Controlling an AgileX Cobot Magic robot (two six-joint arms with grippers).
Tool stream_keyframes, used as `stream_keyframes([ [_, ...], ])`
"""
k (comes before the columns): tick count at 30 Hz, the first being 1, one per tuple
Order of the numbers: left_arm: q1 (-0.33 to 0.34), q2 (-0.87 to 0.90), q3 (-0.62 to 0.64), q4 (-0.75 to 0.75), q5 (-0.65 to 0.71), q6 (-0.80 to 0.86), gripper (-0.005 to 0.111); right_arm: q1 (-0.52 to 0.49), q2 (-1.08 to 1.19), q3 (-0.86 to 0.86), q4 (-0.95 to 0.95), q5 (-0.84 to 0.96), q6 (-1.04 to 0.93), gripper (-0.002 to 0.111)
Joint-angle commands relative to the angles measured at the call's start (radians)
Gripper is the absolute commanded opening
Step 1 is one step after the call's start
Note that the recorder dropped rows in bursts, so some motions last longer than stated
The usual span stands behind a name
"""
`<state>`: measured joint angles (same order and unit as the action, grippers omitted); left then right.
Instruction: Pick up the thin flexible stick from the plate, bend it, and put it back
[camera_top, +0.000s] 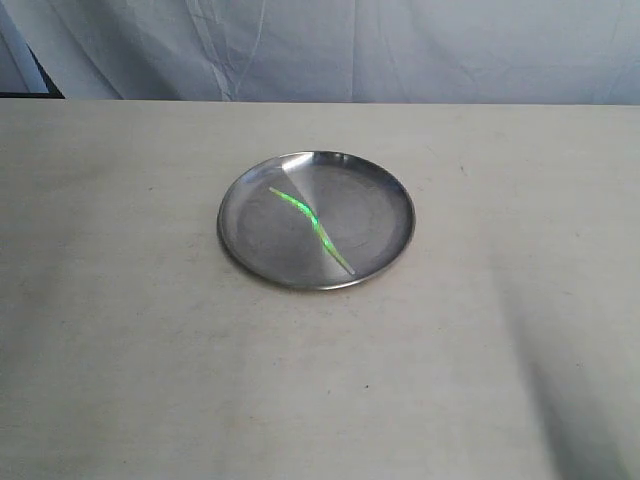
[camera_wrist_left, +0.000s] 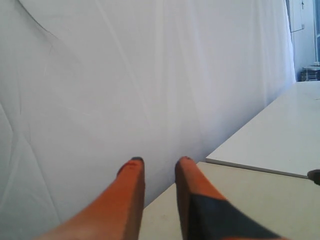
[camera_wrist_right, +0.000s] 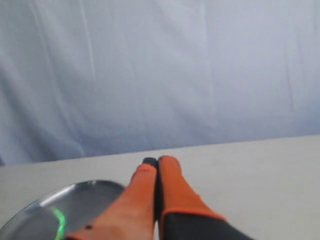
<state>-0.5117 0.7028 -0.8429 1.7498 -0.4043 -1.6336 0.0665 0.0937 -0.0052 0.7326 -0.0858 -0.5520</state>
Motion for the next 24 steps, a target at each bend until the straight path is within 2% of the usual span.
stream_keyframes([
  [1, -0.004, -0.004, 0.002, -0.005, 0.007, -0.003, 0.024, -0.148, -0.094, 0.005, -0.112, 0.086, -0.024, 0.000],
  [6, -0.004, -0.004, 0.002, -0.005, 0.007, -0.003, 0.024, -0.233, -0.094, 0.005, -0.093, 0.184, -0.024, 0.000],
  [21, -0.004, -0.004, 0.002, -0.005, 0.007, -0.003, 0.024, -0.233, -0.094, 0.005, -0.093, 0.184, -0.024, 0.000],
  [24, -0.004, -0.004, 0.011, -0.013, -0.007, -0.049, 0.024, -0.233, -0.094, 0.005, -0.095, 0.188, -0.024, 0.000],
])
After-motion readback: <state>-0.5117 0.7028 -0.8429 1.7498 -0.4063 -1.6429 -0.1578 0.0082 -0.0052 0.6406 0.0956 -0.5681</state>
